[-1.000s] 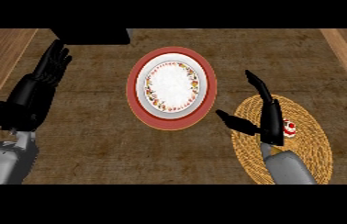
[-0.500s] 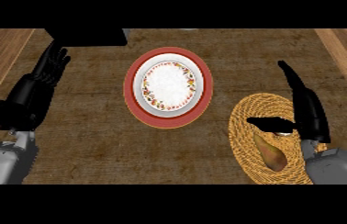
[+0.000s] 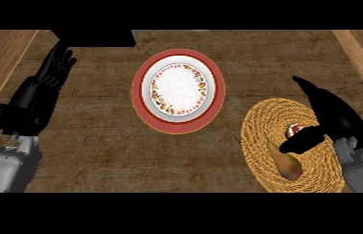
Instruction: Pick the cupcake from the placemat and place it in the plate
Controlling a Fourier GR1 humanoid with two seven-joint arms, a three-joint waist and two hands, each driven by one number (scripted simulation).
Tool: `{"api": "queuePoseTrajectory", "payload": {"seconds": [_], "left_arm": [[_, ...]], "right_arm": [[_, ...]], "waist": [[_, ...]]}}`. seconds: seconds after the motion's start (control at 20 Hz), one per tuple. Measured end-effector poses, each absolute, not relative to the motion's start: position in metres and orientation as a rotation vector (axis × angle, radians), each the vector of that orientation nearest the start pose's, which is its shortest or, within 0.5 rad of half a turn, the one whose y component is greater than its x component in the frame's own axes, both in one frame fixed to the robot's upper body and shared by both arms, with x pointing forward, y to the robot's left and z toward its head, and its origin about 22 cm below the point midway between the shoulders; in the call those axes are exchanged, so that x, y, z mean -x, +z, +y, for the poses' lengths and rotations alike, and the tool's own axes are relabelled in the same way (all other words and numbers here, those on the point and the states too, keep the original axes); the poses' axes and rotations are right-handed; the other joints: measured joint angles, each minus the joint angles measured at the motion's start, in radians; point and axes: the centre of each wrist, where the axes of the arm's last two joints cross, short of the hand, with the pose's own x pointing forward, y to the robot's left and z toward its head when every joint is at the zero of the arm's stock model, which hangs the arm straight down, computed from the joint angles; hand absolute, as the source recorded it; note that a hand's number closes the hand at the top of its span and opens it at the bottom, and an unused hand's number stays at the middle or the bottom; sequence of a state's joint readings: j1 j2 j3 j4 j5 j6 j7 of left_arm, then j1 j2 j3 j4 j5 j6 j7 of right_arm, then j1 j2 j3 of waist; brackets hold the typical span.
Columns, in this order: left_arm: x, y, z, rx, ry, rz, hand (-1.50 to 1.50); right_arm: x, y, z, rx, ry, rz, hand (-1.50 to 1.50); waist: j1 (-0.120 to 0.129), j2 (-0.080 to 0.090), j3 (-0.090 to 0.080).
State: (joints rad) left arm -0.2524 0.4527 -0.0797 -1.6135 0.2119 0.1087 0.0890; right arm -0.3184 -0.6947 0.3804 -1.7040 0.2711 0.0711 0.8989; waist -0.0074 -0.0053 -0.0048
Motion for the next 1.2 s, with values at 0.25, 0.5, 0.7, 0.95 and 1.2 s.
{"api": "queuePoseTrajectory", "payload": {"seconds": [0.25, 0.5, 0.7, 0.95, 1.2], "left_arm": [[-0.295, 0.106, 0.284, -0.14, -0.231, -1.742, 0.0], [-0.298, 0.105, 0.281, -0.148, -0.239, -1.746, 0.0], [-0.298, 0.102, 0.283, -0.143, -0.231, -1.74, 0.0], [-0.303, 0.104, 0.282, -0.141, -0.231, -1.744, 0.0], [-0.298, 0.104, 0.28, -0.141, -0.233, -1.74, 0.0]], "right_arm": [[-0.283, 0.137, -0.248, 0.796, 0.845, -0.835, -1.5], [-0.288, 0.125, -0.25, 0.834, 0.85, -0.776, -1.5], [-0.289, 0.118, -0.26, 0.862, 0.855, -0.708, -1.5], [-0.292, 0.098, -0.267, 0.872, 0.86, -0.629, -1.5], [-0.294, 0.085, -0.276, 0.859, 0.853, -0.586, -1.5]], "waist": [[0.006, 0.003, 0.003], [0.008, 0.005, 0.004], [0.007, 0.005, 0.004], [0.007, 0.006, 0.004], [0.009, 0.005, 0.005]]}}
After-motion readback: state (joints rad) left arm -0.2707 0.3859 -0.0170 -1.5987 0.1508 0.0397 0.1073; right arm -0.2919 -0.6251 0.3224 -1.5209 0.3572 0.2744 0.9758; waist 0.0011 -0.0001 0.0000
